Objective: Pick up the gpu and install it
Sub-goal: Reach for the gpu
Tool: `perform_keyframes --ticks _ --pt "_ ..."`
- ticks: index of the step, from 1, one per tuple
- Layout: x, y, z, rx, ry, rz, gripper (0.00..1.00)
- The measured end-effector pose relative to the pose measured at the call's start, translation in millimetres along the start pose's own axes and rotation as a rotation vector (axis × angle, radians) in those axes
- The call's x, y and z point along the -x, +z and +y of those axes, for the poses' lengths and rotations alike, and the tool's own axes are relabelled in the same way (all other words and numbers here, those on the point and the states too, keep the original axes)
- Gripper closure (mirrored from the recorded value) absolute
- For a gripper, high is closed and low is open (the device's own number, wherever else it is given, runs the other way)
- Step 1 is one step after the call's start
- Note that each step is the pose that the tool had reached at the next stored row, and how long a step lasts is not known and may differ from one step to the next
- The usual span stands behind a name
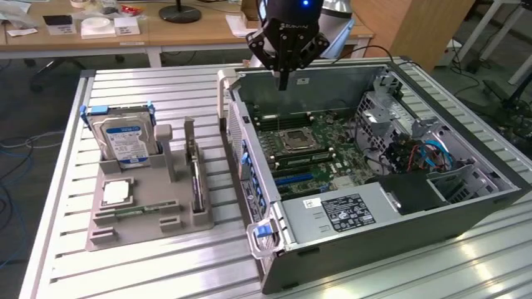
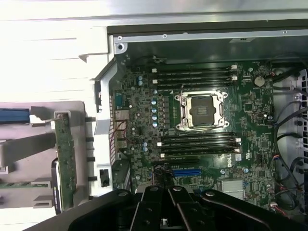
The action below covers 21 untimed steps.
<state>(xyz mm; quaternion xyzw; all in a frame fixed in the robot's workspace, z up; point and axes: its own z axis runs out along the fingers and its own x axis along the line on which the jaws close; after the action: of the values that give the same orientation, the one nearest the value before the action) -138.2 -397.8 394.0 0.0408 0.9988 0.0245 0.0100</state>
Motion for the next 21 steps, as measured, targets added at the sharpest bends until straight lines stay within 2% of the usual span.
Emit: perform_keyframes --ticks 21 --pt "-34.7 -0.1 -2.8 0.0000 0.000 -0.0001 0.89"
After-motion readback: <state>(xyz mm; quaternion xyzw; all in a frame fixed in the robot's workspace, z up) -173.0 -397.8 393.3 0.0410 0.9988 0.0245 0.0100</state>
